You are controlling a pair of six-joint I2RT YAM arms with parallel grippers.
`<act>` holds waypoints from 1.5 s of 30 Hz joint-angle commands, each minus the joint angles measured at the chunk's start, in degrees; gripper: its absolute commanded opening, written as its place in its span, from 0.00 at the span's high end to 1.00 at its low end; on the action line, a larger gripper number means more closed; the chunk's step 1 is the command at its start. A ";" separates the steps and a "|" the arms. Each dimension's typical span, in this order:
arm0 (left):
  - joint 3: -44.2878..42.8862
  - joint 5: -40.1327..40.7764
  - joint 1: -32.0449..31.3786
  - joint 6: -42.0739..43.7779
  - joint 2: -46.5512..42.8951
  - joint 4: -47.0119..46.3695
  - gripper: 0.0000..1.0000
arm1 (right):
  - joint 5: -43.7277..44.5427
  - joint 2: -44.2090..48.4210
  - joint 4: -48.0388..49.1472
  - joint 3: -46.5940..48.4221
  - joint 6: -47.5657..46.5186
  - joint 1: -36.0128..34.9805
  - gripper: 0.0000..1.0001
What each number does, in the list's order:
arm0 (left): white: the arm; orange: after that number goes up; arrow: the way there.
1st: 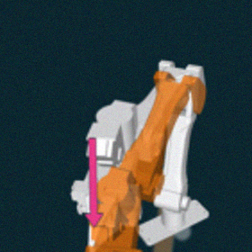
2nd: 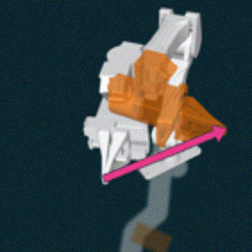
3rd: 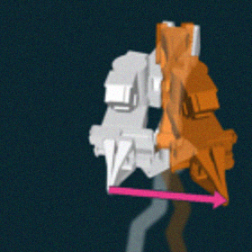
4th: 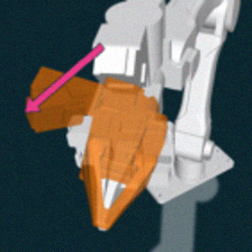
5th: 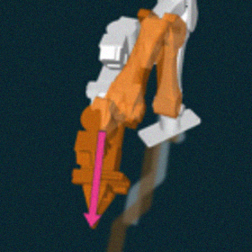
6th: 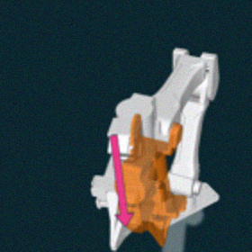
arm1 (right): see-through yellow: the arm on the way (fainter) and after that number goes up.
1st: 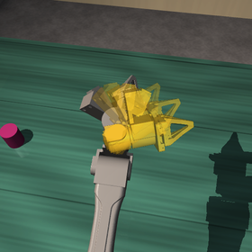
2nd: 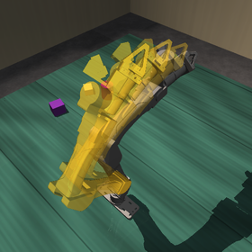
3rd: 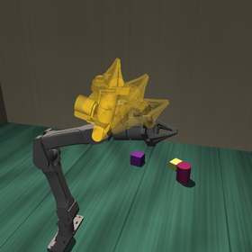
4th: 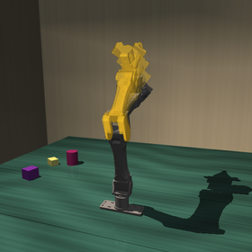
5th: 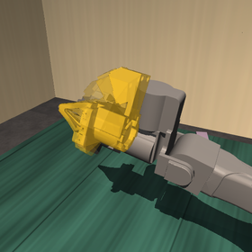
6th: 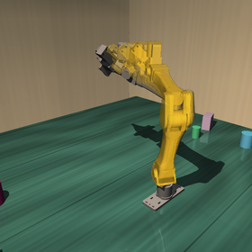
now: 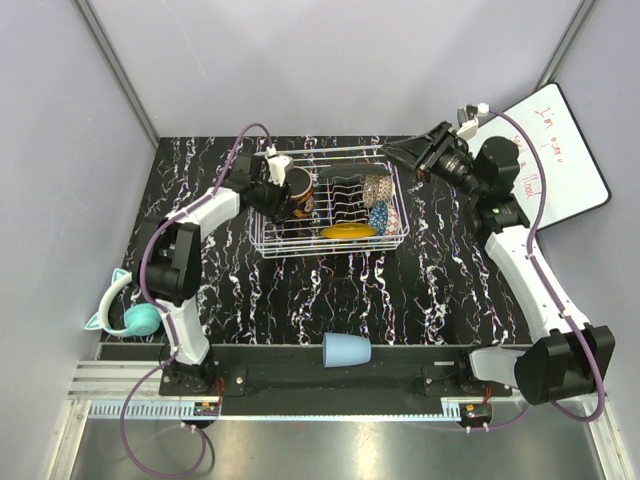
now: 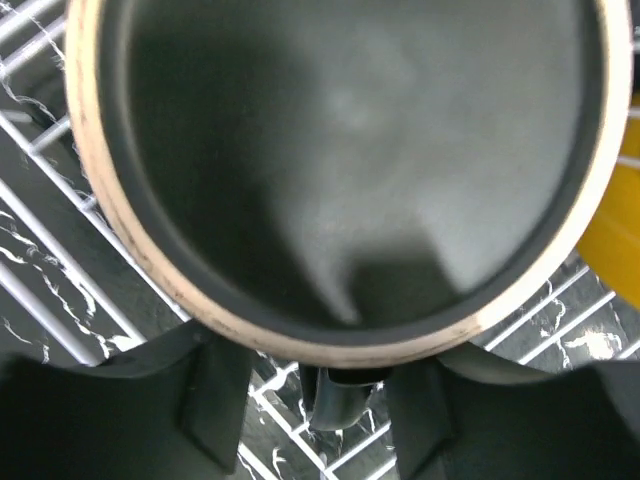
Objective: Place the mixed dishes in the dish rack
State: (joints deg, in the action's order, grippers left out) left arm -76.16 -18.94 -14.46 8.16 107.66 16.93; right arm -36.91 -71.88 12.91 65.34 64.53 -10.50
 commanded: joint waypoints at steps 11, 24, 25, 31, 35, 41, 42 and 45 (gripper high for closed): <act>-7.75 -1.54 0.83 1.15 -13.34 16.26 0.15 | 34.99 -6.16 -69.93 24.93 -51.15 -16.36 0.31; -8.31 -6.80 4.61 4.94 -28.29 29.30 0.09 | 48.24 -15.04 -87.69 22.71 -44.85 -52.94 0.20; -7.43 -7.25 4.61 4.24 -28.29 29.22 0.09 | 47.55 -16.96 -87.79 23.42 -44.67 -55.48 0.20; -4.79 -9.62 5.76 0.63 -28.55 25.54 0.09 | 50.34 -28.46 -94.37 33.35 -45.46 -61.92 0.19; -5.49 -10.24 6.19 -1.04 -27.24 24.73 0.09 | 50.88 -36.48 -97.28 39.50 -47.04 -64.20 0.18; -6.19 -9.89 6.72 -1.31 -25.57 22.36 0.09 | 52.11 -43.78 -98.69 41.54 -47.22 -66.31 0.18; -6.02 -9.98 6.72 -1.22 -25.39 22.18 0.09 | 52.11 -43.96 -98.51 40.32 -47.04 -66.40 0.18; -5.84 -10.15 6.72 -0.61 -24.52 21.83 0.09 | 51.58 -44.32 -98.07 37.77 -45.29 -66.58 0.19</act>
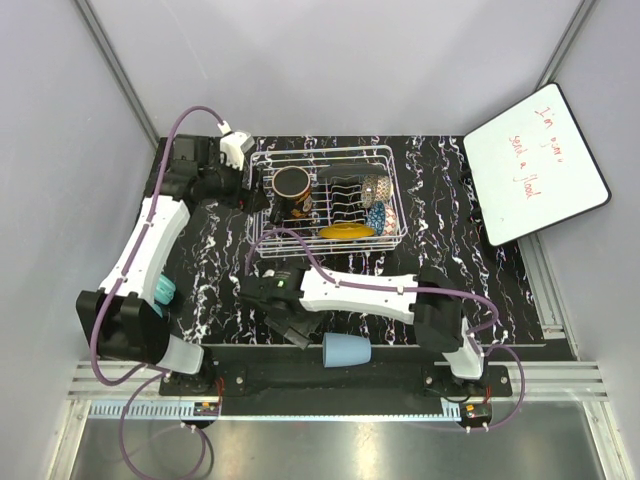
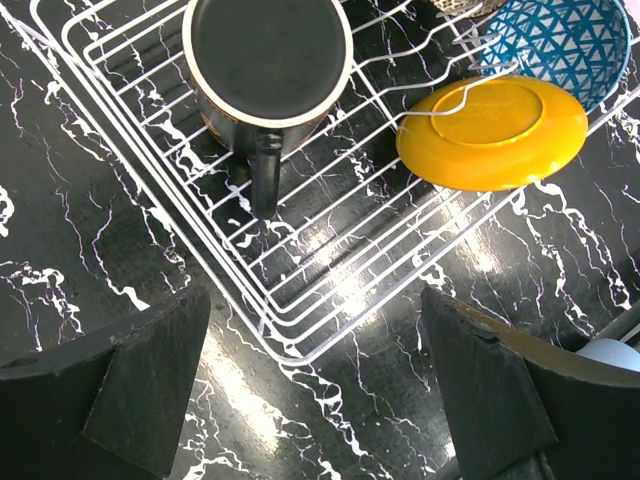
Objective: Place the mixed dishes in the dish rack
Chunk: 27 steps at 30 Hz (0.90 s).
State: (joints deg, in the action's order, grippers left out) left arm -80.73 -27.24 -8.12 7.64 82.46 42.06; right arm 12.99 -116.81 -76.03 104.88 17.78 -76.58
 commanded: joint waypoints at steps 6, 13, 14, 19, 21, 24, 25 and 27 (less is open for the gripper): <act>-1.71 -1.76 0.47 0.36 2.01 -3.74 0.10 | 0.54 2.90 -7.47 -8.45 3.84 -0.68 0.21; -2.24 -2.37 0.47 -0.26 1.75 -4.18 0.10 | 0.80 3.52 -7.64 -12.94 4.63 -0.68 0.26; -2.24 -2.46 0.47 -0.26 1.74 -4.27 0.10 | 1.15 3.52 -7.90 -13.64 4.89 -0.59 0.29; -1.80 -2.02 0.47 0.36 1.31 -4.62 0.10 | 1.25 4.49 -7.21 -17.25 7.53 -0.68 0.55; -1.54 -1.85 0.56 0.62 1.13 -4.80 0.10 | 1.16 5.72 -6.77 -19.62 8.67 -0.68 0.72; -1.10 -2.02 0.65 0.53 0.86 -5.23 0.10 | 1.42 7.03 -6.85 -21.29 9.72 -0.68 0.90; -1.01 -2.02 0.82 0.19 0.69 -5.32 0.10 | 1.68 7.30 -7.03 -21.47 9.90 -0.59 0.95; -1.01 -2.20 0.91 -0.08 0.95 -5.68 0.10 | 3.17 8.09 -7.64 -20.95 10.34 -0.68 1.00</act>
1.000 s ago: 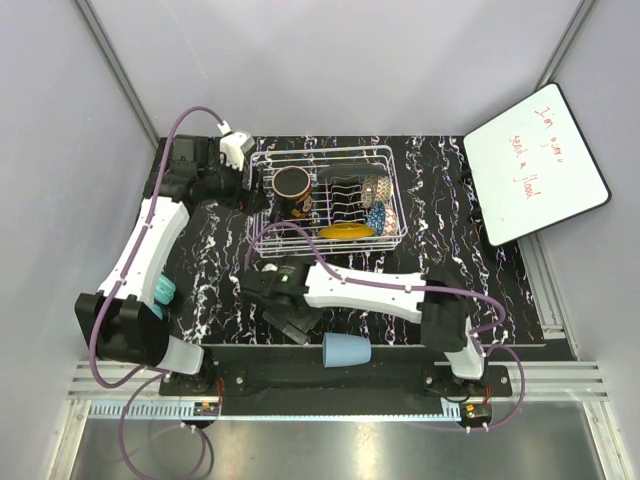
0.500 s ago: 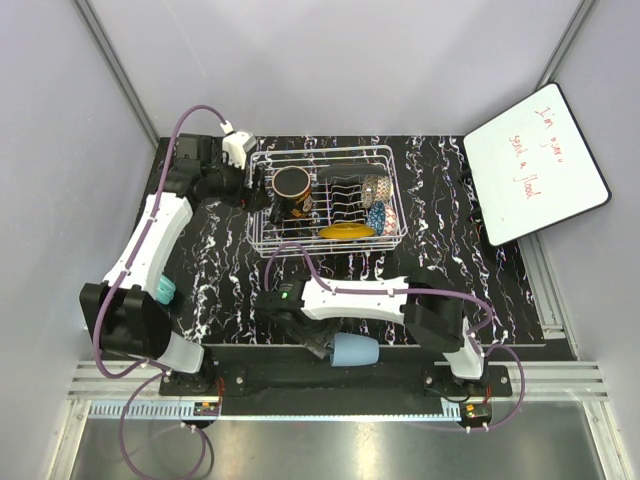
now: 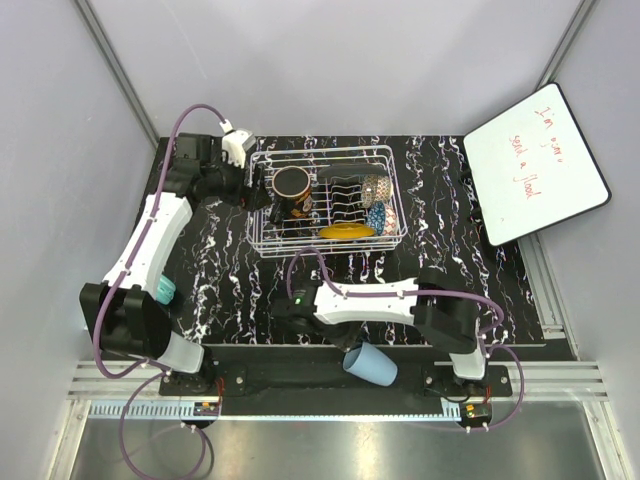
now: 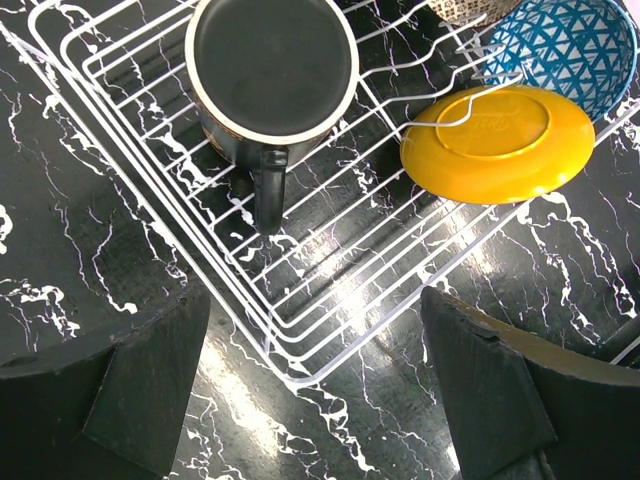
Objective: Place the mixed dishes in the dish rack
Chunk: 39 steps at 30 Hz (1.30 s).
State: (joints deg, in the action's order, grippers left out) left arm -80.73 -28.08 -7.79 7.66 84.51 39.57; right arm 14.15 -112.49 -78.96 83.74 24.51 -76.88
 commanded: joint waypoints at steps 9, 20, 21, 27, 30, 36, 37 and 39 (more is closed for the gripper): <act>-4.43 -4.52 5.15 -2.21 -1.19 -3.89 0.10 | 17.90 11.12 -11.13 21.00 6.59 1.81 1.00; -15.16 -52.81 12.89 -26.09 4.24 -2.04 0.01 | -13.94 46.66 43.08 -2.07 18.79 40.91 1.00; -15.33 -56.00 12.19 -27.94 5.56 -2.56 0.01 | -21.37 45.96 45.10 -2.88 19.69 44.85 1.00; -13.40 -59.74 8.06 -24.72 6.64 -2.75 0.01 | -38.55 40.95 67.31 -8.85 32.68 51.74 1.00; -14.54 -57.62 5.60 -23.04 7.24 -2.75 0.01 | -43.57 37.35 72.88 -9.83 38.23 54.11 1.00; -16.30 -54.28 2.97 -22.87 7.42 -3.01 0.01 | -48.42 30.49 84.46 -9.48 45.61 55.00 1.00; -15.87 -54.02 2.61 -22.87 7.34 -3.10 0.01 | -49.13 29.70 86.58 -9.91 48.67 55.00 1.00; -15.16 -52.09 1.73 -22.17 7.16 -3.27 0.01 | -51.06 27.07 93.24 -10.44 52.20 55.00 1.00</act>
State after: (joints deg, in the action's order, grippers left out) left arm -94.56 -80.88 -4.49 -15.64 93.17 37.65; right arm -29.63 -83.20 -3.95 72.84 66.78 -22.11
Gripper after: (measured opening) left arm 0.987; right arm 0.029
